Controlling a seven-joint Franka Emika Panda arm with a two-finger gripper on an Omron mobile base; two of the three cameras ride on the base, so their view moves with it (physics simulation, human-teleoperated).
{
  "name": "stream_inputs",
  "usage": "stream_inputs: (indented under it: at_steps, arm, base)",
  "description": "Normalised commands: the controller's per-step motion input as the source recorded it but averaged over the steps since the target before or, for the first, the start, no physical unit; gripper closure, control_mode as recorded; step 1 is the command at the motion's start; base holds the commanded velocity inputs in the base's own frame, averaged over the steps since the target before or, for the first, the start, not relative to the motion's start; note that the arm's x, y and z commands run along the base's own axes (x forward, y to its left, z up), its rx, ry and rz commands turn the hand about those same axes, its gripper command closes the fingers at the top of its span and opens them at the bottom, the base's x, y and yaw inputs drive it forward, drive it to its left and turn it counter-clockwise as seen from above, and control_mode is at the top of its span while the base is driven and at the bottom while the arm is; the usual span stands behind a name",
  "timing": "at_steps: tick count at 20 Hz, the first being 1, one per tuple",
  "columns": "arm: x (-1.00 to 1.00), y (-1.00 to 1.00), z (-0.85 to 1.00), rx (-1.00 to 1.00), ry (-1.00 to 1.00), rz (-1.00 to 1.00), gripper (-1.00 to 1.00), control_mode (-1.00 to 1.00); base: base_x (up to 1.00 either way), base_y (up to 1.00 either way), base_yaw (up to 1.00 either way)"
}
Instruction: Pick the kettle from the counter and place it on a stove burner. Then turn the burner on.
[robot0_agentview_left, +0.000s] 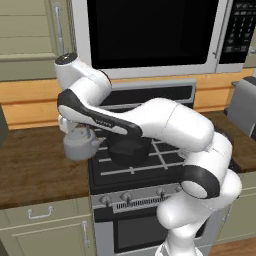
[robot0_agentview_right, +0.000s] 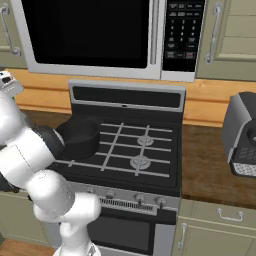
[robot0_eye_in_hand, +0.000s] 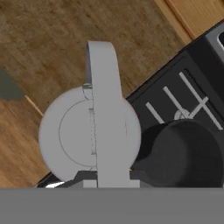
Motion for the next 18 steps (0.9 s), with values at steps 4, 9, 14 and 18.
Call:
stream_inputs:
  at_steps: [4, 9, 14, 18]
  arm:
    - [-0.54, -0.97, 0.07, 0.01, -0.12, 0.00, 1.00, -1.00]
    - [-0.53, -0.92, 0.16, 0.05, -0.08, 0.00, 1.00, -1.00]
    - [-0.24, -0.79, 0.33, 0.09, -0.05, 0.00, 1.00, -1.00]
    - [-0.12, -0.79, 0.32, 0.08, -0.06, 0.00, 1.00, -1.00]
  base:
    - [0.00, 0.00, 0.00]
    - [0.00, 0.00, 0.00]
    - [0.00, 0.00, 0.00]
    - [0.00, 0.00, 0.00]
